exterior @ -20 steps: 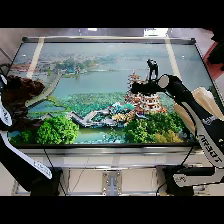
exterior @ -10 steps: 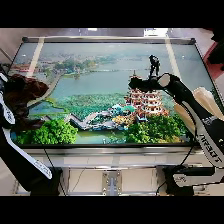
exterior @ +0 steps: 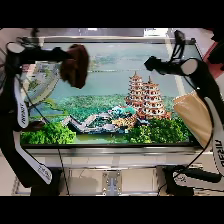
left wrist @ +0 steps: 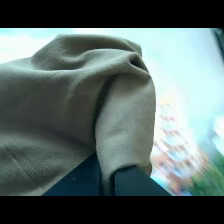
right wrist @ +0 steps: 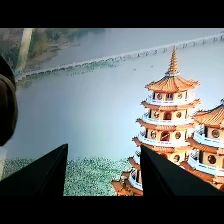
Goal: Fold the shirts.
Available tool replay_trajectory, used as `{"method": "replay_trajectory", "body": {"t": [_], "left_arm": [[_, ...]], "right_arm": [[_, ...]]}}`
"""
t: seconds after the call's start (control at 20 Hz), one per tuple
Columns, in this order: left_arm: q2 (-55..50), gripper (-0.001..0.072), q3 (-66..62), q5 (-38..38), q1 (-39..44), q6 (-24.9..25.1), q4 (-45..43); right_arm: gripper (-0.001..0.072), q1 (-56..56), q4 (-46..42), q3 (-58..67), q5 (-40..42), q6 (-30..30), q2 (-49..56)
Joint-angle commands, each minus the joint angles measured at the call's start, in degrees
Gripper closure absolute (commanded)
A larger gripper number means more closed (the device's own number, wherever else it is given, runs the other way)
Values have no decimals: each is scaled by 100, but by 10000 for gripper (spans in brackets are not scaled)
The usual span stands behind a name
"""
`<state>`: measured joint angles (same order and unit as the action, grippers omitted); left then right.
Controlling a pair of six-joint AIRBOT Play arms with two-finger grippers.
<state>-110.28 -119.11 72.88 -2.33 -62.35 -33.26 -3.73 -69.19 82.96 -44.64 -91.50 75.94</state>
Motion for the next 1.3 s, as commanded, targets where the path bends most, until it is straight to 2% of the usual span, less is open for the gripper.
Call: {"method": "replay_trajectory", "body": {"t": [0.0,0.15,0.35,0.4,0.45,0.5,0.65,0.75,0.8,0.95,1.15,1.25], "left_arm": [[142,692,339,848,1438,212,448],[87,692,592,964,2503,205,48],[4,688,595,815,3587,-354,-1928],[4,568,560,664,3711,-431,-2267],[7,229,455,522,3748,-452,-2461],[7,-13,240,439,3729,-461,-2529],[313,-3,-221,94,3427,-608,-3209],[581,-3,-205,35,3150,-992,-4068],[612,-1,-157,157,2997,-1250,-4256],[592,-1,592,79,2662,-1394,-4046],[2,2,1073,-555,2594,-866,-3943],[-372,9,1071,-885,2549,-229,-3560]], "right_arm": [[199,520,-463,103,-529,4,-608],[199,815,-741,103,-979,129,-898],[199,872,-922,39,-1491,562,-911],[198,872,-927,-39,-1508,619,-911],[198,872,-920,-136,-1508,656,-911],[198,872,-874,-254,-1543,745,-911],[198,861,-7,-874,-2124,1381,-909],[198,861,699,-1593,-2524,1934,-905],[198,861,748,-1939,-2555,2031,-905],[198,861,734,-2857,-2391,2068,-901],[199,863,850,-3390,-2315,2065,-901],[199,863,1163,-3397,-2500,2065,-903]]}}
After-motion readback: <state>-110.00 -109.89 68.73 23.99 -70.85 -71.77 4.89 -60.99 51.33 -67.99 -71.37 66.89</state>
